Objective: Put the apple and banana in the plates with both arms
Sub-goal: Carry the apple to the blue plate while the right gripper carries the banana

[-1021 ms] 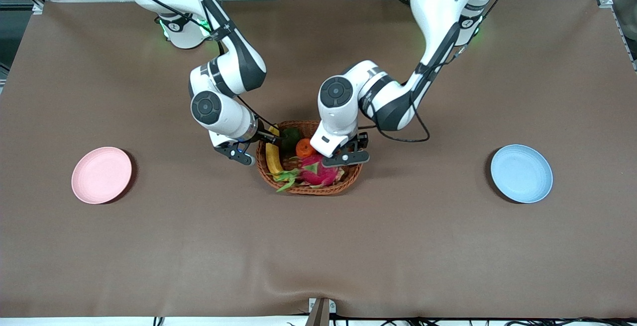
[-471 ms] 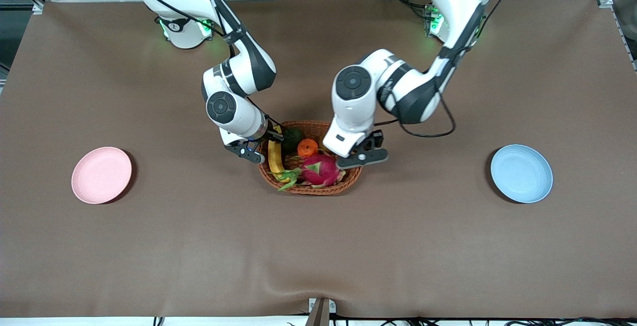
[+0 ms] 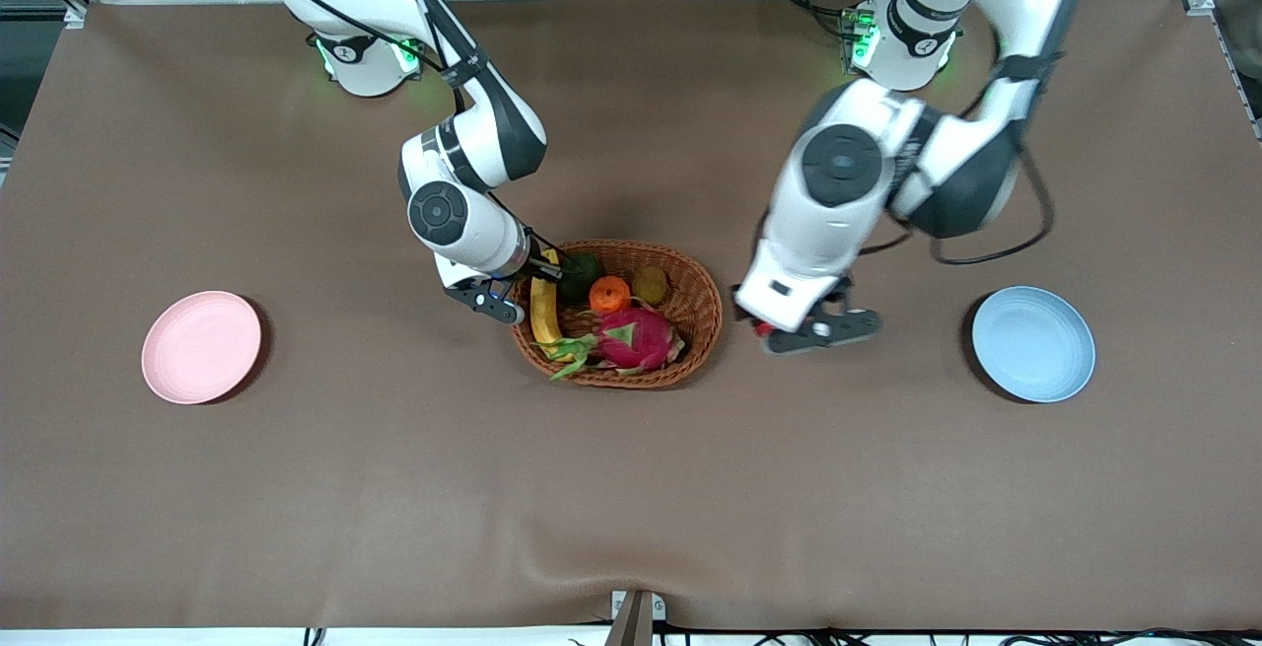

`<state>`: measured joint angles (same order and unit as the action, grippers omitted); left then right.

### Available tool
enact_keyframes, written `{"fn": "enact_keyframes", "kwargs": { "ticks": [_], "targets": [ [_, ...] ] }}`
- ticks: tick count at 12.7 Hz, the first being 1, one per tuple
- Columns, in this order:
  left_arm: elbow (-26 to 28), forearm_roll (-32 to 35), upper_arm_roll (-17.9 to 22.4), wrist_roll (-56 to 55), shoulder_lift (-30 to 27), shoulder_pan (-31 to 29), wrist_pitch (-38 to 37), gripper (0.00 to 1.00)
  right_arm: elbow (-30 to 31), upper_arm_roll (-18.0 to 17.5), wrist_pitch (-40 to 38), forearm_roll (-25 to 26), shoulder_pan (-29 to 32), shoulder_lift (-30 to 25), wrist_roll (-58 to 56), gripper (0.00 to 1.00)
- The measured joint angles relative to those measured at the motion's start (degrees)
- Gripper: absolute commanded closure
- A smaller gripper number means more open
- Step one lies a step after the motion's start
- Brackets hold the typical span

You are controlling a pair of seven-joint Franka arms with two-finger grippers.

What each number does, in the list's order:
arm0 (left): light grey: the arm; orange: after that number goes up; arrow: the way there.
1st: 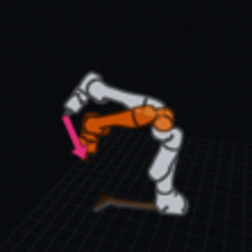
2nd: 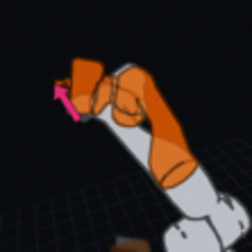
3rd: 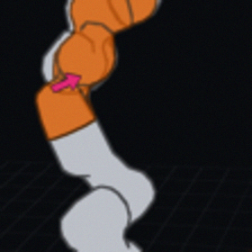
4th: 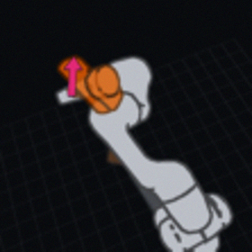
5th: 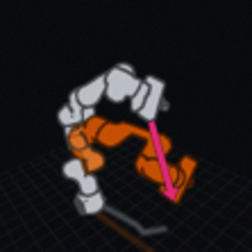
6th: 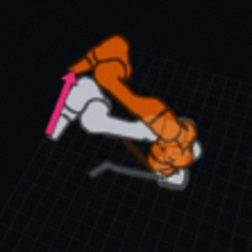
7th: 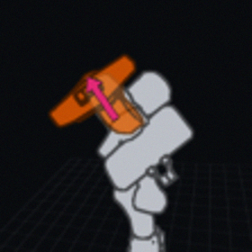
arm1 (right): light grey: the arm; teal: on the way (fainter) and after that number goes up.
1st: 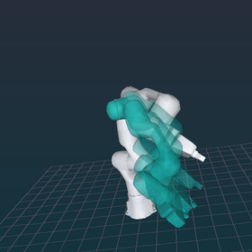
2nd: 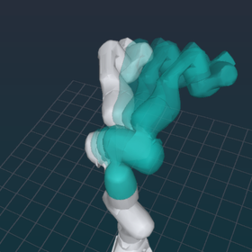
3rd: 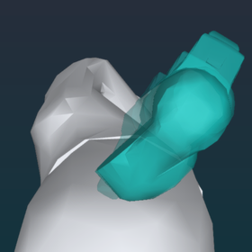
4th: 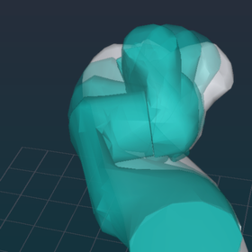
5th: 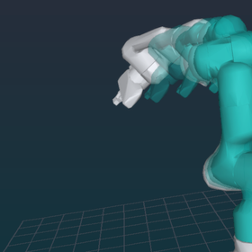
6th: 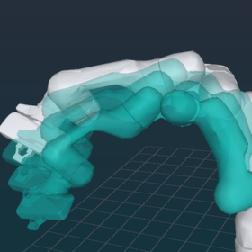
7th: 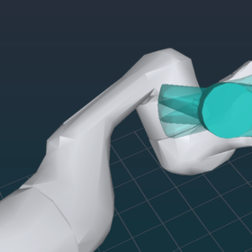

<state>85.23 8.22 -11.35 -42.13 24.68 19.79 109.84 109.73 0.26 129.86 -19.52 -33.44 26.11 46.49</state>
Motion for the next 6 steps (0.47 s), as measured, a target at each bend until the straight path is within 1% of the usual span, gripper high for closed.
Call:
{"fn": "enact_keyframes", "kwargs": {
  "ticks": [3,6],
  "targets": [
    [0.0,-0.4,0.0,9.3,-2.4,-5.3,-4.5,1.00,-8.6,0.7,-13.6,0.0,1.3,-0.5,2.2,1.00],
    [0.1,-0.5,0.0,20.6,-4.2,-11.5,-8.9,1.00,-17.0,0.9,-24.4,0.0,3.7,-2.0,3.8,1.00]
  ]
}}
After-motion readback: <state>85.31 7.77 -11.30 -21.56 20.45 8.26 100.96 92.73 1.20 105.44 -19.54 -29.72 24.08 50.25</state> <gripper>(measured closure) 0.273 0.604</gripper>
